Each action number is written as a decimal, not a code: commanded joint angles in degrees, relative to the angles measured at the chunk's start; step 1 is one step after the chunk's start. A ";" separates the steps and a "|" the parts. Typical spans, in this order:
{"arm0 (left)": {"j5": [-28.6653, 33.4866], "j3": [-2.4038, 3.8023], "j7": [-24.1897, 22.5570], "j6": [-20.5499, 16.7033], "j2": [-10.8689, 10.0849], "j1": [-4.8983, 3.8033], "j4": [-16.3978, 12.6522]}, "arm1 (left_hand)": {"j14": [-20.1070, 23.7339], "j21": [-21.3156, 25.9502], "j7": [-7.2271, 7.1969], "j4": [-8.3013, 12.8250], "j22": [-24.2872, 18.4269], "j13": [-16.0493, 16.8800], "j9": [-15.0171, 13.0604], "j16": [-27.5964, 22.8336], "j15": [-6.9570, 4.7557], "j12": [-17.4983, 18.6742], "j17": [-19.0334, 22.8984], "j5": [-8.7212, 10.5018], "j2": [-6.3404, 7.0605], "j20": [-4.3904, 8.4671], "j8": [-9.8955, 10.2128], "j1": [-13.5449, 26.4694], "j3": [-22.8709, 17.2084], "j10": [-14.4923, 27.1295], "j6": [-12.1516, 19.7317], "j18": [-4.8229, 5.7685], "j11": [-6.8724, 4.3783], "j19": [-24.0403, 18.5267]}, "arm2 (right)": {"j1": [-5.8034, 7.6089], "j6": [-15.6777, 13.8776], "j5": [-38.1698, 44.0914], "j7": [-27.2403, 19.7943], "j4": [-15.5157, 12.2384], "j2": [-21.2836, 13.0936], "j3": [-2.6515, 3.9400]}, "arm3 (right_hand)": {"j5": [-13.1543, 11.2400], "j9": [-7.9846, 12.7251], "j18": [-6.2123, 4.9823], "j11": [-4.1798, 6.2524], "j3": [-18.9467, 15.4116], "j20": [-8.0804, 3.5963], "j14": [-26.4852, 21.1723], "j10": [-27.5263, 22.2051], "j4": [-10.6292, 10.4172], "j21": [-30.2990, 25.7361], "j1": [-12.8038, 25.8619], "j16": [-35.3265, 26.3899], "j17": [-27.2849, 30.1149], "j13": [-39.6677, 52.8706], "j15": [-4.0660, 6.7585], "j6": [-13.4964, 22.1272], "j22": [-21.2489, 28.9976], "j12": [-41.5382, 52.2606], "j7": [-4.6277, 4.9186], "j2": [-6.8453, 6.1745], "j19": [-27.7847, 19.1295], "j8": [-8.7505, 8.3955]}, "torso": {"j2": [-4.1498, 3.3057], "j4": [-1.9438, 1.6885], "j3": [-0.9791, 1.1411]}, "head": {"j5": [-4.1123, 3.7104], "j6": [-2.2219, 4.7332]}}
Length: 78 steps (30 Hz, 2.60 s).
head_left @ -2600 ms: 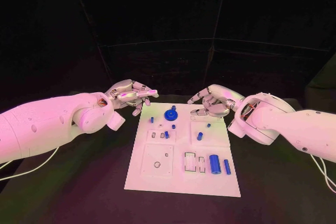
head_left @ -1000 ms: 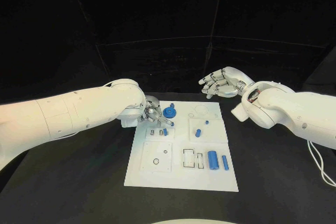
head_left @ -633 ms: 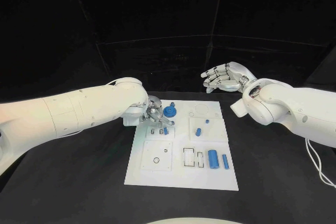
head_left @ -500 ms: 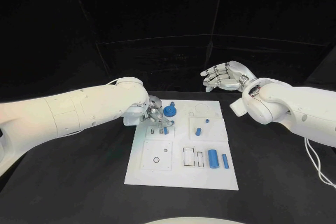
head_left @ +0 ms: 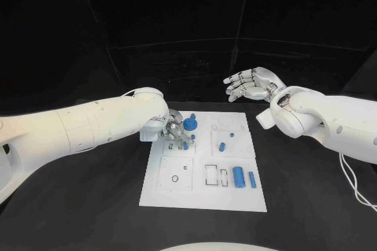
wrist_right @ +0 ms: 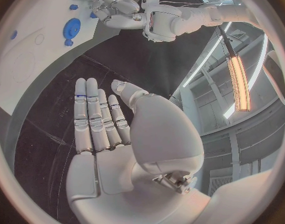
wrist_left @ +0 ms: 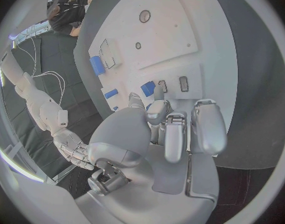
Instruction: Assemble the parts on the task board
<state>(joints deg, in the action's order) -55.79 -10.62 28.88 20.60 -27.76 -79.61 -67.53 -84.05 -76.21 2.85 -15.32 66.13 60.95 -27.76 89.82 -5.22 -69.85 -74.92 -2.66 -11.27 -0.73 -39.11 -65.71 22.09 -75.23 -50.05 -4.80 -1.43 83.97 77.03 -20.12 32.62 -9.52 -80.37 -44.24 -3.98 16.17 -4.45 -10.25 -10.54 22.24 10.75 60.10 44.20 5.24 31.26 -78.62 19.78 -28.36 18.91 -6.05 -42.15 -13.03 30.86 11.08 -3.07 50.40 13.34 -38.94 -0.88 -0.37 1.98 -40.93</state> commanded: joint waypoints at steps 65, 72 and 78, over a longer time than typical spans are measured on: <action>-0.59 -0.02 0.25 0.58 0.87 0.14 -0.24 | -5.95 0.39 -0.27 11.21 -0.23 -0.68 -2.16 0.18 -0.05 0.28 -15.08 -0.16 -4.30 -0.08 -1.37 -12.04 -10.96 1.20 3.29 0.35 -0.21 0.59 | 0.15 4.08 0.45 1.18 2.11 1.85 0.02 | 0.04 -0.30 0.58 -0.46 -1.66 0.63 -1.45 -2.83 0.75 -2.08 0.19 0.67 0.59 -1.43 -0.59 2.41 1.03 3.17 4.17 0.83 0.21 2.35 | 0.00 -0.03 0.00 | 0.10 -0.86; 1.41 -0.02 0.02 -1.00 -0.42 0.16 -1.29 | -5.95 0.64 -0.40 14.47 -0.49 -0.72 -1.96 0.18 -0.18 0.44 -15.08 -0.22 -4.60 0.03 -0.84 -14.11 -15.56 1.36 3.62 0.28 -0.35 0.48 | 0.15 4.74 0.94 1.63 2.39 1.94 0.02 | 0.04 -0.31 0.59 -0.48 -1.74 0.64 -1.50 -2.92 0.73 -2.13 0.25 0.73 0.62 -1.52 -0.61 2.53 1.06 3.31 4.19 0.86 0.24 2.45 | 0.00 -0.07 0.01 | -0.02 -0.93; 4.24 -0.01 -0.40 -4.37 -2.43 0.16 -3.07 | -5.95 0.88 0.07 17.86 -0.68 -0.46 -2.20 0.18 -0.14 0.26 -15.08 -0.15 -3.47 -0.09 -0.93 -12.76 -22.77 1.11 3.82 0.27 -0.12 0.46 | 0.15 5.17 1.31 1.94 2.77 2.08 0.02 | 0.03 -0.31 0.61 -0.51 -1.86 0.66 -1.59 -3.09 0.70 -2.23 0.34 0.80 0.67 -1.65 -0.65 2.70 1.11 3.49 4.21 0.89 0.26 2.58 | 0.05 -0.14 0.05 | 0.02 -1.01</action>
<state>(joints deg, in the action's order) -54.08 -10.61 28.93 19.12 -29.89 -79.44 -70.22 -84.05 -75.68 2.65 -5.87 65.51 60.38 -29.74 89.82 -5.21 -69.63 -74.91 -2.66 -15.36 -0.74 -39.89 -79.72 8.27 -74.09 -46.35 -4.81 -1.73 83.97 77.03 -15.92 33.43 -7.69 -77.71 -42.23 -4.01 16.17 -4.68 -10.24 -11.16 20.75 11.17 58.96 41.54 5.96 29.27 -78.41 20.29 -27.79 17.31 -6.75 -39.99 -12.00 34.16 10.76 -2.84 50.40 15.59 -38.92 -0.95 -0.34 1.93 -41.92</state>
